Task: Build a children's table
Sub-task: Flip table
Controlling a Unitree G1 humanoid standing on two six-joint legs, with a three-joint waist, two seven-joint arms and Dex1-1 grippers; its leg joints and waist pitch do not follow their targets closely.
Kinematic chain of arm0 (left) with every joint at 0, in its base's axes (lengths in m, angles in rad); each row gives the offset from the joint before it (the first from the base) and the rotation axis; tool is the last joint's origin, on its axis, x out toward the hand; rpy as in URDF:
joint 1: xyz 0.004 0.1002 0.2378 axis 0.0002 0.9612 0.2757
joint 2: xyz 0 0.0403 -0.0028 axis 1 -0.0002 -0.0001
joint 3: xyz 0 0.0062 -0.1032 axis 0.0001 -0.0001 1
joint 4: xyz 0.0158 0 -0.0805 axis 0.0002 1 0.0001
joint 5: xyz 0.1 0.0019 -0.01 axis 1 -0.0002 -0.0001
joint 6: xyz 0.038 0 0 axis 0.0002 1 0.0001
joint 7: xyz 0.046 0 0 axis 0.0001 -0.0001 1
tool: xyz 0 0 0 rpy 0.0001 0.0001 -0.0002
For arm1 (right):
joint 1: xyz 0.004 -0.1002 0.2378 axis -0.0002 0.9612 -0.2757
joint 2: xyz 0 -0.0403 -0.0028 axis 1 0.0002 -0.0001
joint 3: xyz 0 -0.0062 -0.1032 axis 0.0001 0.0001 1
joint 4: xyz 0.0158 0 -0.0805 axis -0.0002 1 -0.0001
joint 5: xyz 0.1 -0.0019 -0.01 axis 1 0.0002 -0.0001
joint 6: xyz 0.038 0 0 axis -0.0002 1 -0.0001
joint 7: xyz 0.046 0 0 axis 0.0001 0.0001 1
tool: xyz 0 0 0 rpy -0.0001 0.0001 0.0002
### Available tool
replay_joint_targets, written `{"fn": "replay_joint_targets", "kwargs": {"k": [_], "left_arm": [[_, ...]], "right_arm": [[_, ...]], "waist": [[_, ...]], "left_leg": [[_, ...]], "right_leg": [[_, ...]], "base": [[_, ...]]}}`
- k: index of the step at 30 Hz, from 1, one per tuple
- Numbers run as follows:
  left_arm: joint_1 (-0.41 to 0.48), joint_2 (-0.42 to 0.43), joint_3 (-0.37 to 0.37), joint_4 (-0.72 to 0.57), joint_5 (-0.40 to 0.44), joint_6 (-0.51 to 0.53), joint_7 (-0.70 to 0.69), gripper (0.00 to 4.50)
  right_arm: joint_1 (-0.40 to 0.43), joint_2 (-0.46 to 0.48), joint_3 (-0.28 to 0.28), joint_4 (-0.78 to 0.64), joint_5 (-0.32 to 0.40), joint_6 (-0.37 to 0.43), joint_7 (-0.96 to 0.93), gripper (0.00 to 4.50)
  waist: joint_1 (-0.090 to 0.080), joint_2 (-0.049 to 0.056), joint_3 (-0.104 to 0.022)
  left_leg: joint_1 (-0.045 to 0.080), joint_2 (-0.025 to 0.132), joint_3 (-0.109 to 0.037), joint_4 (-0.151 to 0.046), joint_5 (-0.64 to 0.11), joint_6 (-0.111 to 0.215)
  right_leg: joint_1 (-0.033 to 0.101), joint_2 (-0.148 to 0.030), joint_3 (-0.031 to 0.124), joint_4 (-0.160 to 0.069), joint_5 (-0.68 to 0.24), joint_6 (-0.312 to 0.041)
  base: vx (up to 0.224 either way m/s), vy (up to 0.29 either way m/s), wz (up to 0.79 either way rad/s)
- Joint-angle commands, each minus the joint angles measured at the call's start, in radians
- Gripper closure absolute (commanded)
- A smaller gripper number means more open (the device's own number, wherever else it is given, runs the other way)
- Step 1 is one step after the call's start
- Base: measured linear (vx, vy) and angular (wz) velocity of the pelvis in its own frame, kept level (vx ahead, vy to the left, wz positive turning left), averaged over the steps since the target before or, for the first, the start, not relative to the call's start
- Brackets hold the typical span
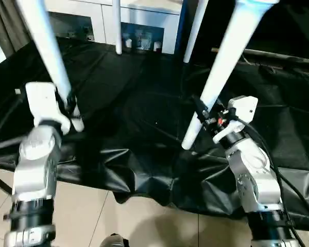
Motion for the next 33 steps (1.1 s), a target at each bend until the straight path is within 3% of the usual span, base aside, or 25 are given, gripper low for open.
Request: {"fn": "replay_joint_targets", "kwargs": {"k": [1,6,10,12,13,17,19,22,29,31,32,33], "left_arm": [[-0.001,0.002,-0.044,-0.008,0.028,-0.038,-0.02,2.91],[-0.001,0.016,-0.05,0.059,0.037,-0.068,-0.028,2.91],[-0.008,0.03,-0.056,0.104,0.044,-0.096,-0.045,2.91],[0.002,0.057,-0.056,0.125,0.044,-0.101,-0.079,2.91],[0.005,0.066,-0.058,0.128,0.049,-0.1,-0.083,2.35],[0.027,0.093,-0.045,0.122,0.046,-0.087,-0.086,2.15],[0.043,0.102,-0.026,0.108,0.035,-0.09,-0.085,1.77],[0.074,0.107,-0.006,0.067,0.008,-0.085,-0.104,1.61],[0.288,0.055,0.031,-0.216,-0.115,-0.044,-0.151,0.92],[0.34,0.037,0.02,-0.271,-0.122,-0.046,-0.147,0.78],[0.412,-0.018,0.024,-0.359,-0.162,0.004,-0.106,0.7],[0.412,-0.018,0.024,-0.359,-0.162,0.004,-0.106,0.58]], "right_arm": [[0.015,-0.008,0.0,-0.013,-0.029,0.027,-0.03,2.96],[0.042,0.001,0.046,-0.054,-0.066,0.093,-0.065,2.96],[0.056,0.012,0.052,-0.052,-0.082,0.126,-0.101,2.96],[0.068,0.027,0.056,-0.07,-0.053,0.127,-0.085,2.4],[0.069,0.029,0.055,-0.074,-0.049,0.128,-0.086,2.26],[0.075,0.023,0.063,-0.103,-0.039,0.141,-0.079,2.07],[0.081,0.022,0.056,-0.115,-0.034,0.146,-0.086,1.79],[0.09,0.027,0.036,-0.13,-0.015,0.161,-0.094,1.6],[0.199,0.02,0.019,-0.306,0.043,0.201,-0.086,1.15],[0.24,0.012,0.021,-0.346,0.059,0.228,-0.085,1.15],[0.306,-0.008,0.022,-0.399,0.036,0.261,-0.106,1.15],[0.306,-0.008,0.022,-0.399,0.036,0.261,-0.106,1.15]], "waist": [[-0.007,0.028,-0.071],[-0.007,0.029,-0.07],[-0.008,0.027,-0.069],[-0.009,0.03,-0.066],[-0.01,0.03,-0.066],[-0.016,0.03,-0.066],[-0.018,0.028,-0.066],[-0.02,0.031,-0.065],[-0.024,0.027,-0.064],[-0.024,0.023,-0.061],[-0.023,0.022,-0.057],[-0.023,0.021,-0.052]], "left_leg": [[0.045,0.053,-0.037,-0.092,-0.386,-0.074],[0.046,0.053,-0.04,-0.095,-0.41,-0.086],[0.048,0.053,-0.042,-0.098,-0.433,-0.094],[0.05,0.052,-0.044,-0.1,-0.471,-0.099],[0.051,0.052,-0.046,-0.101,-0.481,-0.101],[0.051,0.053,-0.05,-0.103,-0.512,-0.109],[0.046,0.052,-0.049,-0.103,-0.496,-0.104],[0.05,0.053,-0.047,-0.101,-0.495,-0.099],[0.041,0.058,-0.041,-0.104,-0.449,-0.076],[0.043,0.055,-0.04,-0.104,-0.471,-0.074],[0.043,0.058,-0.04,-0.105,-0.482,-0.075],[0.044,0.061,-0.042,-0.108,-0.514,-0.082]], "right_leg": [[0.02,-0.06,0.039,-0.075,-0.258,-0.132],[0.018,-0.06,0.04,-0.077,-0.269,-0.12],[0.017,-0.062,0.041,-0.079,-0.304,-0.108],[0.013,-0.064,0.042,-0.085,-0.352,-0.099],[0.013,-0.065,0.042,-0.086,-0.363,-0.096],[0.013,-0.065,0.042,-0.089,-0.386,-0.092],[0.016,-0.067,0.043,-0.086,-0.378,-0.102],[0.011,-0.066,0.044,-0.088,-0.382,-0.11],[0.018,-0.061,0.046,-0.08,-0.297,-0.125],[0.014,-0.059,0.045,-0.086,-0.345,-0.11],[0.014,-0.059,0.047,-0.089,-0.372,-0.099],[0.013,-0.061,0.047,-0.096,-0.419,-0.089]], "base": [[0.0,0.0,0.0],[0.0,0.0,0.0],[0.0,0.0,0.0],[0.0,0.0,0.0],[0.0,0.0,0.0],[0.0,0.0,0.0],[0.0,0.0,0.0],[0.0,0.0,0.0],[0.0,0.0,0.0],[0.0,0.0,0.0],[0.0,0.0,0.0],[0.0,0.0,0.0]]}}
